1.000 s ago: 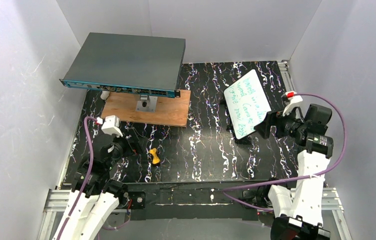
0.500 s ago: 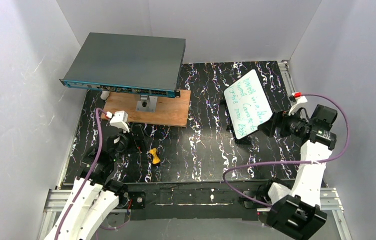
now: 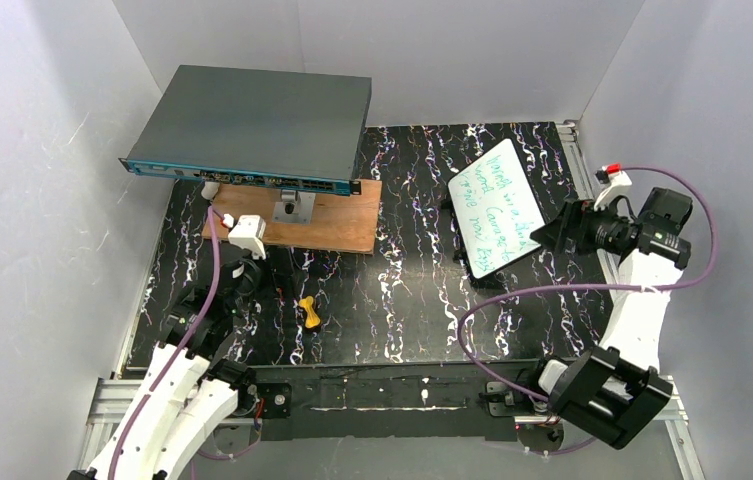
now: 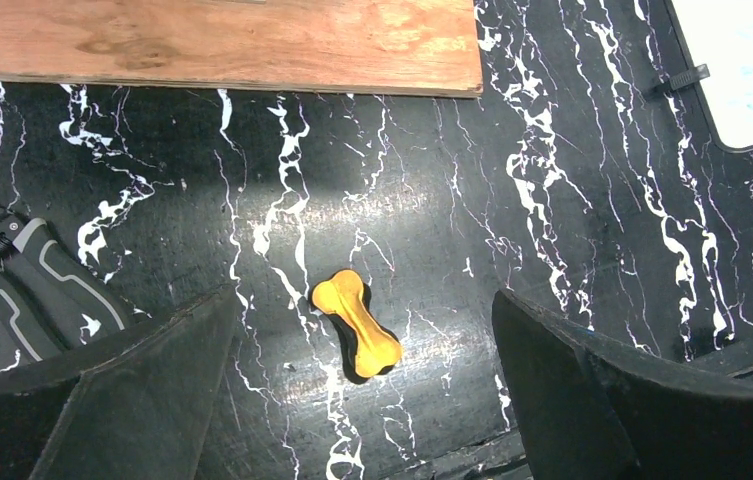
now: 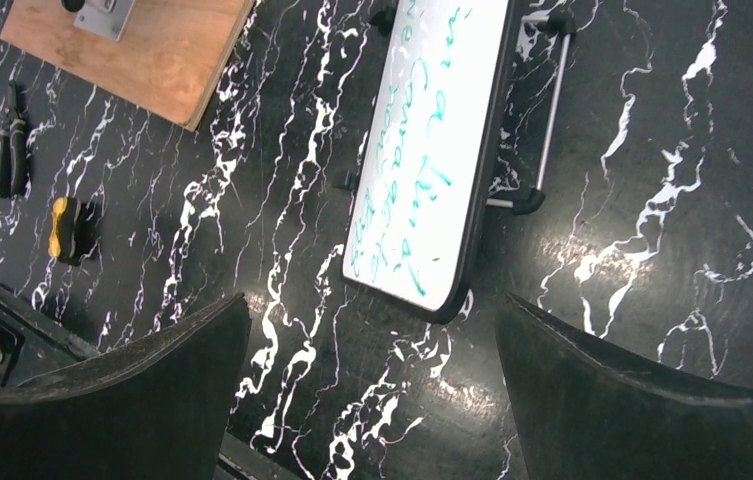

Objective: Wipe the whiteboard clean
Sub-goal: Pick up the whiteboard from the whiteboard stand.

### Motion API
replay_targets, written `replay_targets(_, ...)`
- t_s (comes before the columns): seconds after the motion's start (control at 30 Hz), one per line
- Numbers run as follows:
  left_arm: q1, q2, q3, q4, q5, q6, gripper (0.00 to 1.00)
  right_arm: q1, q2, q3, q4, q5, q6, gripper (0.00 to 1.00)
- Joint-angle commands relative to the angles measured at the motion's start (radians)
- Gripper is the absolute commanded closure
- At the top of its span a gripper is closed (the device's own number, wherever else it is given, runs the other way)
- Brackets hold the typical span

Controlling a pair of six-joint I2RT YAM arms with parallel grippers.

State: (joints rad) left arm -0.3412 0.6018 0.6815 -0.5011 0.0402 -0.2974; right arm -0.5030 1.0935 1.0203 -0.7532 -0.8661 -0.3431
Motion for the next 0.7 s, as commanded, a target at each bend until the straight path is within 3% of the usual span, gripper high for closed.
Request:
replay_targets(0.0,0.006,-0.004,0.031,0.015,-0.014,0.037,0.00,-0.003,0.066,0.115,-0.061,-0.003,-0.045,0.04)
replay_targets(0.37,0.020,0.018,0.029,0.027,0.018,0.031,0.01,0.000,0.278,0.373,-0.207,0.001,-0.063,0.09)
replay_targets(0.67,0.026,0.026,0.027,0.028,0.024,0.030,0.01,0.038,0.368,0.449,-0.221,0.040,-0.049,0.09)
